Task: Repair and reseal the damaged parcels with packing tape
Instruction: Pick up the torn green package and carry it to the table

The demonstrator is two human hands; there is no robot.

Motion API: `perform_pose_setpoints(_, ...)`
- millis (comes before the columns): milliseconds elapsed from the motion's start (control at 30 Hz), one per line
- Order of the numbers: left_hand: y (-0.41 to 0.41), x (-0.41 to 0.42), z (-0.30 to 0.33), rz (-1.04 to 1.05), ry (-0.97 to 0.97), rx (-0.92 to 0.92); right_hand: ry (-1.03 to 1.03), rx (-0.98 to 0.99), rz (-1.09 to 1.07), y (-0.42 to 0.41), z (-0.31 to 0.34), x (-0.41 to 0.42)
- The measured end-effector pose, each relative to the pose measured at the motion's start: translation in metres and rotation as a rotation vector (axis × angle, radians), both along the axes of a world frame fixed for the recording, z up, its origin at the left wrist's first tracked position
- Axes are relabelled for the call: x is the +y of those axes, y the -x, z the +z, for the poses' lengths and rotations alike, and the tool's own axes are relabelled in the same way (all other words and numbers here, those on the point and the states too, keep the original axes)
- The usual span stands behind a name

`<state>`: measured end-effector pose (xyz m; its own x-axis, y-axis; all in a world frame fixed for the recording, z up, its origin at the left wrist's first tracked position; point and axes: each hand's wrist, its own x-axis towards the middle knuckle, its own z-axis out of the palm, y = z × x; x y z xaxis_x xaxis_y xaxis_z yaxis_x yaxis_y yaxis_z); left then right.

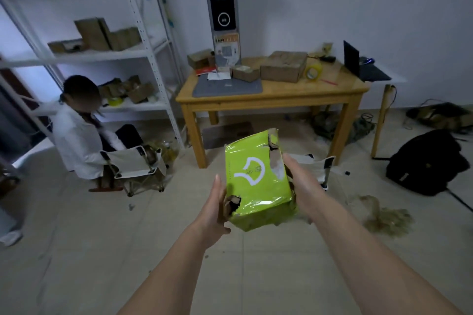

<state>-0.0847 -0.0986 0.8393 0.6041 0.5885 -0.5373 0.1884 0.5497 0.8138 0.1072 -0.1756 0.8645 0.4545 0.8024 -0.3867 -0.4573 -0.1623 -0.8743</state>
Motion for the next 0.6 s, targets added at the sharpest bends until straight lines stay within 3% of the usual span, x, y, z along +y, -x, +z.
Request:
perform_pose_setpoints(200, 0.016, 0.005, 0.039, -0.095, -0.063, -0.242, -0.103, 0.025, 0.020, 0.026, 0.022, -0.005)
perform_pose_setpoints(333, 0.046, 0.020, 0.060, -0.171, -0.192, -0.221, -0.142, -0.002, 0.009, 0.044, 0.027, 0.004)
perform_pose_setpoints(433, 0.071, 0.037, 0.062, -0.248, -0.179, -0.252, -0.135, -0.029, -0.012, 0.067, 0.033, 0.019)
perform_pose_setpoints(600, 0.093, 0.069, 0.062, -0.214, -0.200, -0.204, -0.153, -0.219, -0.132, 0.109, 0.033, 0.051)
